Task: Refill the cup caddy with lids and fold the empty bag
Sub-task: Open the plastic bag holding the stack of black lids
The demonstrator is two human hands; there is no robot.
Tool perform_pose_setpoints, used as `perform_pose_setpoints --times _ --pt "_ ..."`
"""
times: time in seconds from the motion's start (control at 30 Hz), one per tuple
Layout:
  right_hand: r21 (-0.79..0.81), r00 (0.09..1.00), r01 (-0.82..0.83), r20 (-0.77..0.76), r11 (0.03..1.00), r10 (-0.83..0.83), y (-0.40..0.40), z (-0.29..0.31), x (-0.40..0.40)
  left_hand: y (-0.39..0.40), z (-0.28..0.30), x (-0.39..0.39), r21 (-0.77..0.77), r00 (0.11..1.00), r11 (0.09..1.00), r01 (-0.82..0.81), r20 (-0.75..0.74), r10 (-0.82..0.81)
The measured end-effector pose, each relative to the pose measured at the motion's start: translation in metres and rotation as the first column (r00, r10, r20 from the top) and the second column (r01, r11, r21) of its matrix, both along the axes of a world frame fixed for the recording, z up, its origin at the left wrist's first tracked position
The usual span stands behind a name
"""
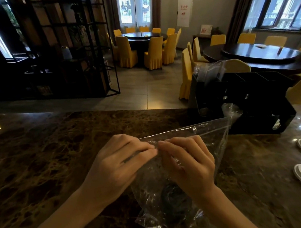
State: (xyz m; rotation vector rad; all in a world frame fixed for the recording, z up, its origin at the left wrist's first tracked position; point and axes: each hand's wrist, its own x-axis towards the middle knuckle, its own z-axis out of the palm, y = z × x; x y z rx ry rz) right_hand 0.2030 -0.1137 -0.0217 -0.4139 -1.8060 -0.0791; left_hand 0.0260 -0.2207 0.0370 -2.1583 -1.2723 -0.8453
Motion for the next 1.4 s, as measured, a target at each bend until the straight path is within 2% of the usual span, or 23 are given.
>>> perform_pose_setpoints --times 0.27,0.43,0.83,1.03,1.13,1.4 --pt "0.046 1.000 0.029 -0.003 0.999 -0.029 0.009 0.000 0.009 -0.005 -0.001 -0.005 0.019 0.999 0.999 0.035 0.008 -0.035" --pt "0.032 1.000 0.024 0.012 0.999 -0.025 0.008 0.001 0.010 0.003 0.005 0.015 -0.023 0.991 0.996 -0.083 -0.110 0.080" --pt "0.037 0.998 0.065 -0.017 0.997 -0.065 0.013 0.003 0.018 0.002 0.011 0.018 0.008 0.997 0.998 -0.067 -0.042 0.068" --pt "0.040 0.999 0.053 -0.002 0.998 -0.053 0.016 0.001 0.021 0.008 0.014 0.031 -0.036 0.976 0.984 -0.176 -0.133 0.170" --pt "0.042 0.999 0.042 -0.009 0.998 -0.041 0.016 -0.001 0.021 0.013 0.016 0.038 -0.025 0.974 0.979 -0.204 -0.108 0.201" --pt "0.074 0.999 0.051 -0.022 0.996 -0.049 0.025 -0.003 0.030 0.009 0.011 0.025 -0.063 0.988 0.986 -0.152 -0.019 0.151"
